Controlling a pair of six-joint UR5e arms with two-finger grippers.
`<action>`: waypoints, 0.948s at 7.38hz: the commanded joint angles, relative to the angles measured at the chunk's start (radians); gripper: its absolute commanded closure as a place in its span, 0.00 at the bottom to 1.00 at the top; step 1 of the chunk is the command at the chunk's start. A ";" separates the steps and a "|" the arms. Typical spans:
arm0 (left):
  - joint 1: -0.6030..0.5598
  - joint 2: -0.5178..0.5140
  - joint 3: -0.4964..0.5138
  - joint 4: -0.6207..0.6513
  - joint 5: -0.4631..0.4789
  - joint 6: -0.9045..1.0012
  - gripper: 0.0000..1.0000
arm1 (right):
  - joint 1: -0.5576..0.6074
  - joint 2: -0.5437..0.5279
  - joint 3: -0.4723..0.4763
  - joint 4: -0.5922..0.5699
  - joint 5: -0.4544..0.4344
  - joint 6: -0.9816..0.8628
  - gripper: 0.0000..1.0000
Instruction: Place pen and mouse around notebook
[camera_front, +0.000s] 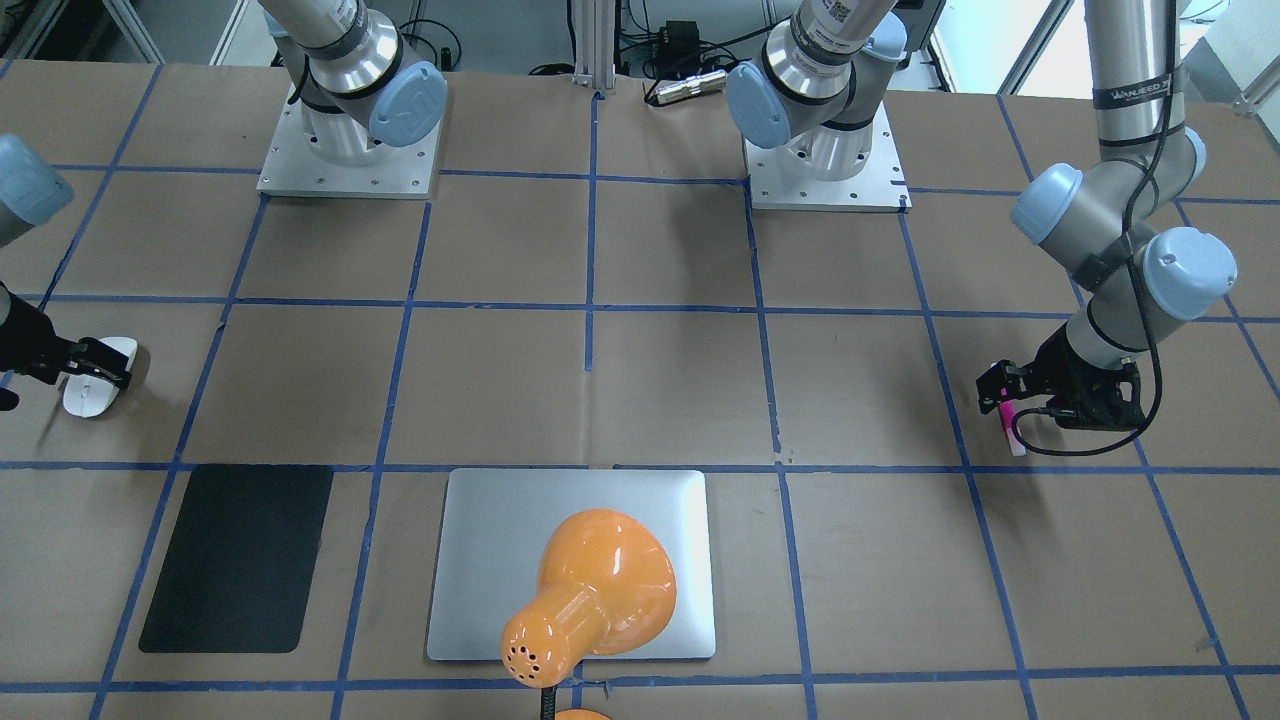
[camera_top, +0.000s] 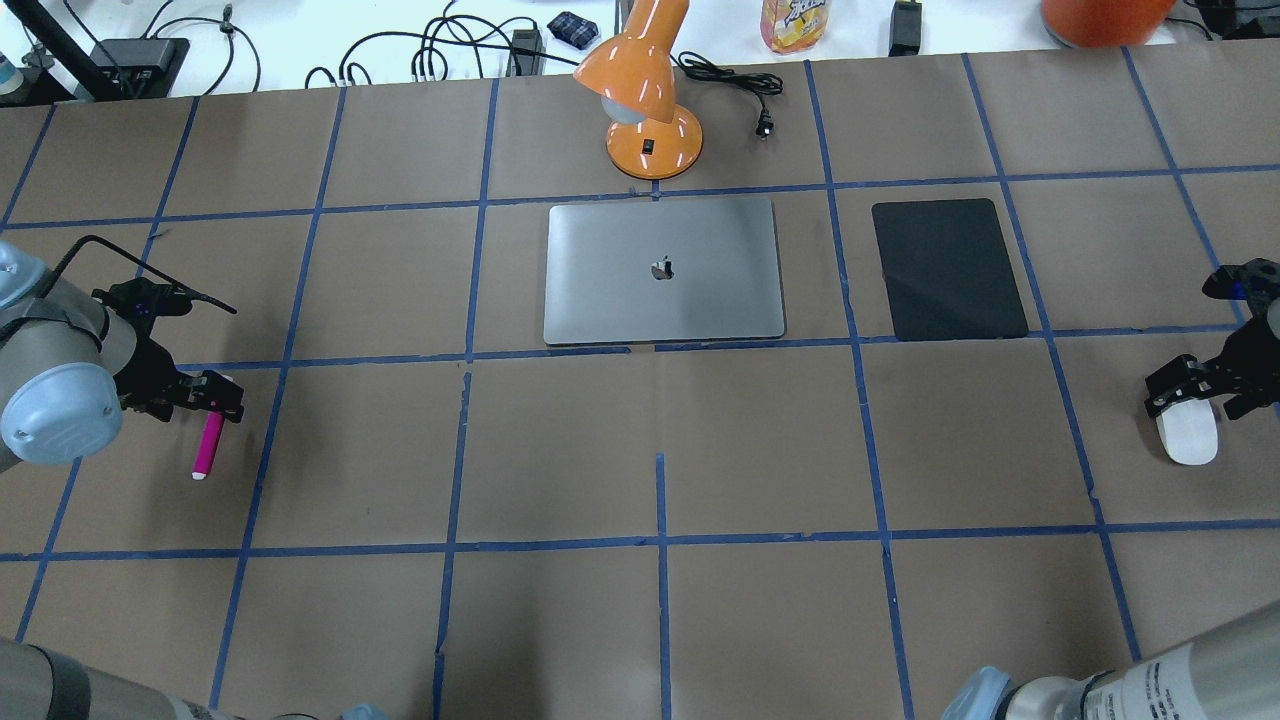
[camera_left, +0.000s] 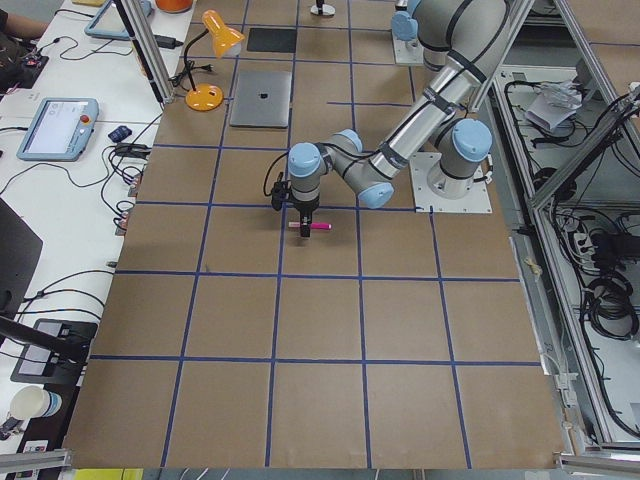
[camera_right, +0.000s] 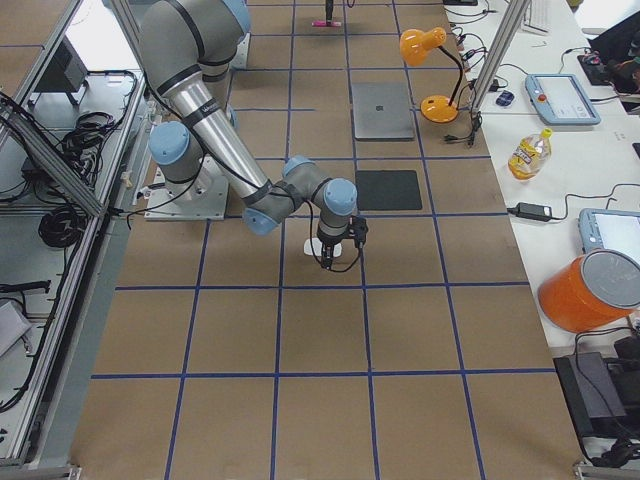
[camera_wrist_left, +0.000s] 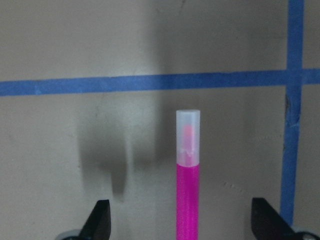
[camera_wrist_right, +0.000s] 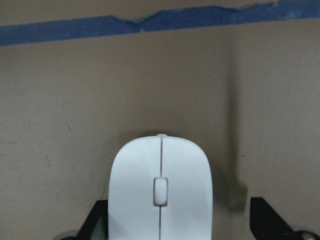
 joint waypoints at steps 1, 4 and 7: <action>-0.014 -0.009 0.000 0.004 0.005 0.002 0.22 | 0.000 -0.003 0.001 -0.002 -0.001 0.014 0.56; -0.014 -0.039 -0.001 0.050 0.065 -0.038 0.37 | 0.011 -0.010 -0.012 0.000 0.000 0.017 0.53; -0.015 -0.034 0.000 0.058 0.046 -0.046 0.87 | 0.144 -0.021 -0.177 0.069 -0.001 0.077 0.50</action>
